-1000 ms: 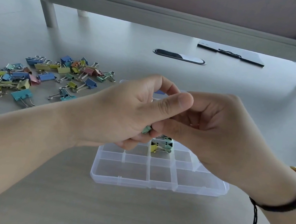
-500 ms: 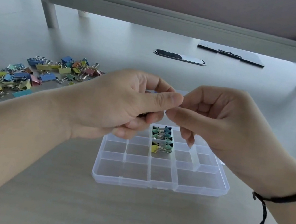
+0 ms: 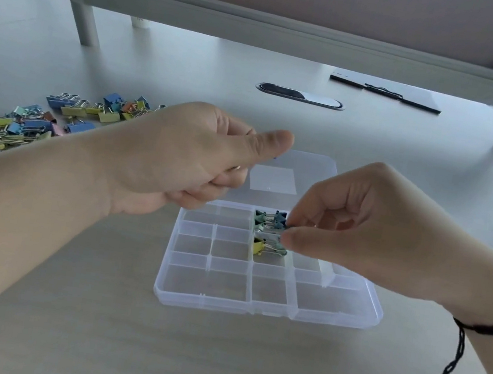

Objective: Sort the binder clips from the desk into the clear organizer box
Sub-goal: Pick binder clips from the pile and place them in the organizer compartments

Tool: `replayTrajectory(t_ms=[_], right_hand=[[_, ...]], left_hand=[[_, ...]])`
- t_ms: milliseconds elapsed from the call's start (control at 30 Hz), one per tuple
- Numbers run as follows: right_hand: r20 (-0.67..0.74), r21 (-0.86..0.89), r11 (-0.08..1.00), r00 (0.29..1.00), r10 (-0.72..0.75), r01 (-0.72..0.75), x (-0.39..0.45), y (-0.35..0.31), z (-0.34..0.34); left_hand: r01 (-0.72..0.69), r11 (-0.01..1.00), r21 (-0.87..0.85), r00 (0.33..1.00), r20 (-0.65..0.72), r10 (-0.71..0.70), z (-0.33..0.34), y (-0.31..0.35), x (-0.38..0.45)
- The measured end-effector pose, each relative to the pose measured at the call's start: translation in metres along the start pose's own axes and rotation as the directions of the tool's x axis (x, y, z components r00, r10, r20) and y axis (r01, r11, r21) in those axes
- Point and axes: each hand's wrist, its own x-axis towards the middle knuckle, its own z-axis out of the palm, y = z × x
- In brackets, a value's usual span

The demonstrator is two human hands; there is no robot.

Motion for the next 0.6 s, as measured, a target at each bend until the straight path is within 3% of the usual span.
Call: replayTrajectory(t_ms=[67, 167, 367, 600], right_hand=[[0.024, -0.062, 0.998, 1.000, -0.003, 0.005, -0.002, 0.000, 0.000], [0.044, -0.102, 0.995, 0.999, 0.001, 0.004, -0.003, -0.001, 0.000], [0.055, -0.108, 0.994, 0.998, 0.002, 0.004, -0.003, -0.002, 0.000], [0.070, -0.151, 0.988, 0.997, 0.018, -0.007, -0.003, 0.000, 0.002]], left_hand=[[-0.063, 0.985, 0.160, 0.998, -0.013, 0.066, 0.000, 0.000, 0.000], [-0.171, 0.859, 0.483, 0.983, 0.023, 0.183, 0.000, -0.002, -0.001], [-0.165, 0.814, 0.557, 0.983, 0.163, 0.088, 0.006, -0.005, -0.003], [-0.142, 0.774, 0.618, 0.986, 0.158, 0.055, 0.010, -0.003, -0.004]])
